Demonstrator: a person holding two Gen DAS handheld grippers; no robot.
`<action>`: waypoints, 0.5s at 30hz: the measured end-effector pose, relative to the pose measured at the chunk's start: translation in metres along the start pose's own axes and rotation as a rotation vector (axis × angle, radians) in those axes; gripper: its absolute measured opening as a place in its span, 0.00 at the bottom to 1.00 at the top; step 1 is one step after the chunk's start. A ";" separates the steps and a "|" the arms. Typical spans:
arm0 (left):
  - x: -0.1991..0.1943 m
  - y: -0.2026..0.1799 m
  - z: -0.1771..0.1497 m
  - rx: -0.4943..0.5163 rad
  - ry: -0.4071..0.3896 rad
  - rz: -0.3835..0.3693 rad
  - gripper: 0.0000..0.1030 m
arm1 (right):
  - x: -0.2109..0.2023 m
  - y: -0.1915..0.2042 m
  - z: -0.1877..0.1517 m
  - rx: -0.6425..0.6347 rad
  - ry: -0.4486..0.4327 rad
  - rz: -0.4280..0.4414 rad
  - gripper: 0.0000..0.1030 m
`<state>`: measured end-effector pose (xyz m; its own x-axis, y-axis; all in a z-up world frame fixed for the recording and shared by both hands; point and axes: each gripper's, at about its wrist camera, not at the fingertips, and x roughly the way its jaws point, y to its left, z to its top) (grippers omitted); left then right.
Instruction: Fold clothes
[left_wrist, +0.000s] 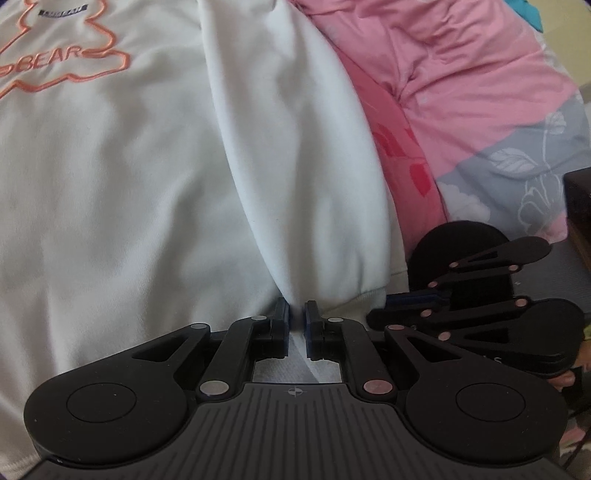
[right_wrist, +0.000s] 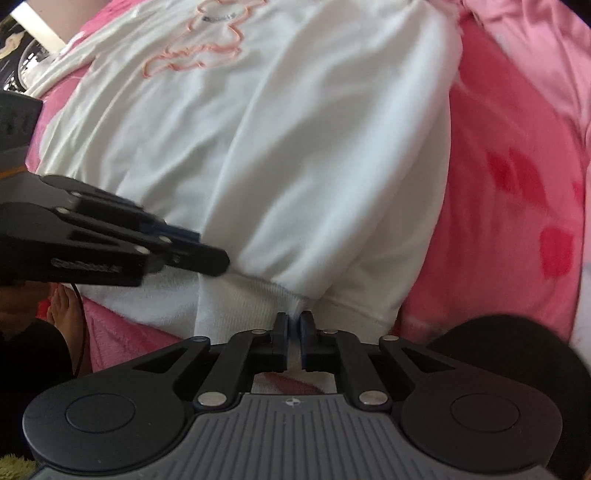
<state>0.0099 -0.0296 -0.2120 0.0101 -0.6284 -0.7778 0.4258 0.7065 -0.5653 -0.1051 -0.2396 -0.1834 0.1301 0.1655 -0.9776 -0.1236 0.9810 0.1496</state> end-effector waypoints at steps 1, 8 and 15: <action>-0.002 0.000 0.000 0.000 0.005 -0.002 0.11 | -0.003 0.000 -0.001 0.003 0.002 0.012 0.18; -0.032 0.015 0.014 -0.023 0.006 0.011 0.26 | -0.054 -0.025 0.010 0.063 -0.122 0.063 0.35; -0.065 0.041 0.084 -0.089 -0.146 0.086 0.31 | -0.059 -0.081 0.080 0.346 -0.432 0.068 0.36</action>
<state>0.1022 0.0126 -0.1613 0.1772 -0.6002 -0.7800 0.3361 0.7818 -0.5252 -0.0243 -0.3209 -0.1257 0.5336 0.1847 -0.8253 0.1753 0.9305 0.3216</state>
